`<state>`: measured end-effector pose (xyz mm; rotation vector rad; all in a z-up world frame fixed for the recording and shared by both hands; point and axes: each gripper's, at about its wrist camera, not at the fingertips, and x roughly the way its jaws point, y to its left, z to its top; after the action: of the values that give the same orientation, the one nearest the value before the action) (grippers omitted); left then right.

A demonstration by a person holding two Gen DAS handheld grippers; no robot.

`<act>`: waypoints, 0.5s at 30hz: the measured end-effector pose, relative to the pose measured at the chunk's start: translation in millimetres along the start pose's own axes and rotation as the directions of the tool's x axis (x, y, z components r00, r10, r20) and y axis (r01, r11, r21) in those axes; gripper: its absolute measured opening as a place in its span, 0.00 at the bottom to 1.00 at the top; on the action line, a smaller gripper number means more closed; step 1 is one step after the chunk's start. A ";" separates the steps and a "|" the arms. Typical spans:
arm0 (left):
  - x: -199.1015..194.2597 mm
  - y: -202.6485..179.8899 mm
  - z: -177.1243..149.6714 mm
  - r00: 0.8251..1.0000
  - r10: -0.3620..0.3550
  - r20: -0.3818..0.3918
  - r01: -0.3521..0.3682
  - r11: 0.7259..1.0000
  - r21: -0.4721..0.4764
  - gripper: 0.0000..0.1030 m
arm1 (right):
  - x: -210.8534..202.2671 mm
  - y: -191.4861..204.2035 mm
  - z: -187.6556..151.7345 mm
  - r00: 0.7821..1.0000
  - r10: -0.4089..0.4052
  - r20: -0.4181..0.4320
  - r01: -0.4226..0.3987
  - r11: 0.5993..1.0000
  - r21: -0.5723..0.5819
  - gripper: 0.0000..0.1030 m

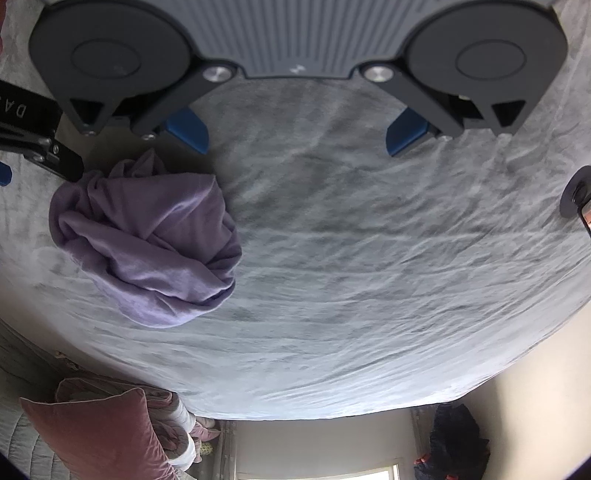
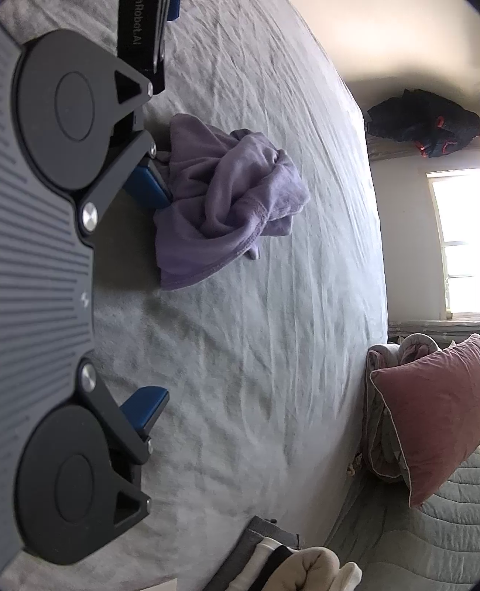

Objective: Fold clothes
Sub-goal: 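Move both grippers toward the crumpled lavender garment on the bed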

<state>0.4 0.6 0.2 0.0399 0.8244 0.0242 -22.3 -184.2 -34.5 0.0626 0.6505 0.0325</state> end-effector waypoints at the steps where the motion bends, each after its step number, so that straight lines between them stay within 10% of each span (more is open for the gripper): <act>1: 0.1 0.6 0.4 1.000 0.001 0.000 -0.001 1.000 0.001 1.00 | -0.1 -0.3 0.0 1.000 0.001 0.001 -0.001 1.000 -0.002 1.00; 15: 2.4 5.5 3.4 1.000 0.026 0.004 -0.026 1.000 0.007 1.00 | 0.5 0.6 -0.5 1.000 0.001 0.000 -0.001 1.000 -0.013 1.00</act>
<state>4.6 6.1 1.0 0.0572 0.8197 0.0462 -22.1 -183.6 -35.1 0.0509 0.6505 0.0379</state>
